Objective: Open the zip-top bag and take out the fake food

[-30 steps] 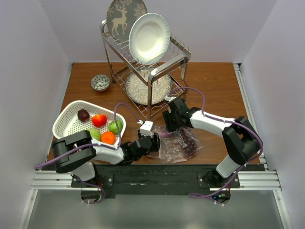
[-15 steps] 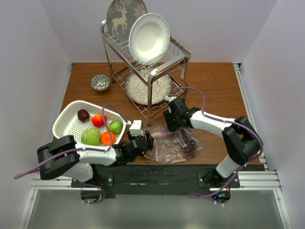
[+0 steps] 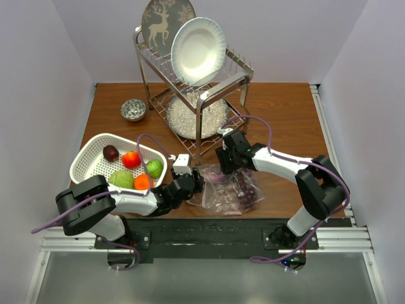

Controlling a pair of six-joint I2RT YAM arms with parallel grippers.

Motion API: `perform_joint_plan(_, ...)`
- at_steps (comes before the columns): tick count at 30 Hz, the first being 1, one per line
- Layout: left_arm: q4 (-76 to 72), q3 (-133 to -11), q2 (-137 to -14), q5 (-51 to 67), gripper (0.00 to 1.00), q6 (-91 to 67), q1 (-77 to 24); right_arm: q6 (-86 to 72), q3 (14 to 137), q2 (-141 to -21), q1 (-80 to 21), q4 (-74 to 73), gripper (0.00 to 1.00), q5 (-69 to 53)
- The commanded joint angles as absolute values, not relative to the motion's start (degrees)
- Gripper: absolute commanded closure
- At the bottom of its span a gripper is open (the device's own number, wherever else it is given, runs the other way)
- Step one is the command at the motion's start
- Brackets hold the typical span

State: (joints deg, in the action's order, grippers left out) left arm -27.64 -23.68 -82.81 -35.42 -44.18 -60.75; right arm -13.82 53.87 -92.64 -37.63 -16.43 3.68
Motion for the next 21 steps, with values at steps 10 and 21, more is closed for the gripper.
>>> perform_joint_plan(10, -40.1, -25.6, -89.0, -33.9, 0.47, -38.9, -60.3, -12.7, 54.0, -92.9, -38.6, -15.4, 0.50, 2.5)
perform_joint_plan(21, -47.6, -21.4, -89.3, -27.2, 0.60, -38.1, -61.8, -15.5, 54.7, -93.8, -38.6, -15.5, 0.53, 4.1)
